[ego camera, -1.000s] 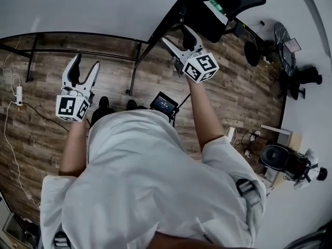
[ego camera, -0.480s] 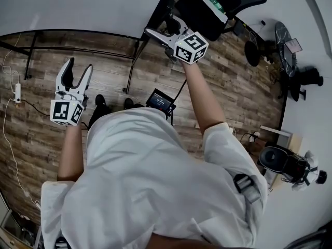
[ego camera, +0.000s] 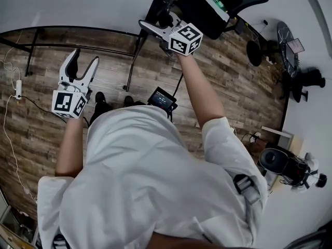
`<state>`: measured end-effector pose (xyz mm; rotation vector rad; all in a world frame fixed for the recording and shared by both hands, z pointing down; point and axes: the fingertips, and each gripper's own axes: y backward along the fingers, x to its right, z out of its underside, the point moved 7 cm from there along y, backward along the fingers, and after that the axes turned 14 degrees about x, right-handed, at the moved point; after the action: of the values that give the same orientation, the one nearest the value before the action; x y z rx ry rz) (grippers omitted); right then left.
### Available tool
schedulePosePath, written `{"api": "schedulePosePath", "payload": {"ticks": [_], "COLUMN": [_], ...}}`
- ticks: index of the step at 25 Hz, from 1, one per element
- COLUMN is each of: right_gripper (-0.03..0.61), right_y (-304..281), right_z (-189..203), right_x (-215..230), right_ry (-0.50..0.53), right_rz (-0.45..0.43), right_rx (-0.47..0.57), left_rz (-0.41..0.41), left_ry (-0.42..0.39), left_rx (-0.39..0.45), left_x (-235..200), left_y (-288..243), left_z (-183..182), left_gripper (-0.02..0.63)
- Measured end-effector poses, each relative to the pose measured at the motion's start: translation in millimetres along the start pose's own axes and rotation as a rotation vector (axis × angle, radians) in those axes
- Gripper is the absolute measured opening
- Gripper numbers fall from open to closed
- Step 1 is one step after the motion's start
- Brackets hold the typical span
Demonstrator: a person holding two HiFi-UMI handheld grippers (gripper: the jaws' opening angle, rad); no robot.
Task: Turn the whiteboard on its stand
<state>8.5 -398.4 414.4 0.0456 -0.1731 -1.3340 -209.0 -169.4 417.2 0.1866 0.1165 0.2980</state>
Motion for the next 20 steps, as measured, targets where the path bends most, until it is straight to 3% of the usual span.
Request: {"api": "schedulePosePath", "payload": {"ticks": [5, 20], "right_gripper": [0.187, 0.174], "right_y": [4, 8], "right_z": [-1, -2], "right_x": [7, 10], "right_ry": [0.034, 0.063], "right_rz": [0.026, -0.024], "right_rx": [0.0, -0.018], "left_rz": [0.029, 0.054], "left_ry": [-0.007, -0.003], "left_rx": [0.015, 0.015], "left_x": [17, 36], "left_y": [-16, -30], "left_z": [-4, -1], "left_gripper": [0.276, 0.275]}}
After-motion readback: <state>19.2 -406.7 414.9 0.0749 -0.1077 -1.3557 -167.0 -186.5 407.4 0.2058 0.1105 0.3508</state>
